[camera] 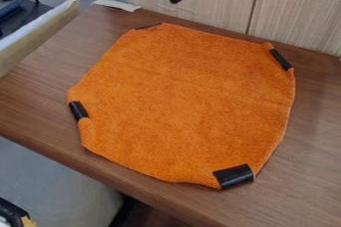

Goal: Fold the edge from bottom to left

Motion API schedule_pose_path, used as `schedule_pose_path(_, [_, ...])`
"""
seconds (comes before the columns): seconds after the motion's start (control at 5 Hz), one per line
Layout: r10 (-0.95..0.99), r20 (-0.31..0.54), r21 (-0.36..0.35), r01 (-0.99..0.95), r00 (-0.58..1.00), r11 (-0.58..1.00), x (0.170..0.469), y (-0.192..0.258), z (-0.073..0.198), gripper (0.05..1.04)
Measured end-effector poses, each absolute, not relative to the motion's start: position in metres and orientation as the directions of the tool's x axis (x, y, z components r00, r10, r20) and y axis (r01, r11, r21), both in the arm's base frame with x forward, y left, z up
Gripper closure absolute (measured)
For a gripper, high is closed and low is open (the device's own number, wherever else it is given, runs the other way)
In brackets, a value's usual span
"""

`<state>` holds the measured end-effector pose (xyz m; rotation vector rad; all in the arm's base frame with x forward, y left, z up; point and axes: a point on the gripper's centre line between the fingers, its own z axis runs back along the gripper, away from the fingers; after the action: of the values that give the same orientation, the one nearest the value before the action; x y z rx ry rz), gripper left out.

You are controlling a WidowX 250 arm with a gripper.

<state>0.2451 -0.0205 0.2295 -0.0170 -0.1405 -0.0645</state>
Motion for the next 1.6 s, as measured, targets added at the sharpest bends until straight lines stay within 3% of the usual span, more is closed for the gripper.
schedule_pose_path(0.2, [-0.065,0.118,-0.016,0.067,0.991,0.998,0.247,-0.021,0.223,0.085])
schedule_pose_path(1.2, [-0.245,0.155,-0.016,0.250,0.957,0.968,0.367,-0.079,0.162,0.085])
schedule_pose_path(1.6, [-0.256,0.122,-0.007,0.258,0.959,0.966,0.398,-0.112,0.122,0.085])
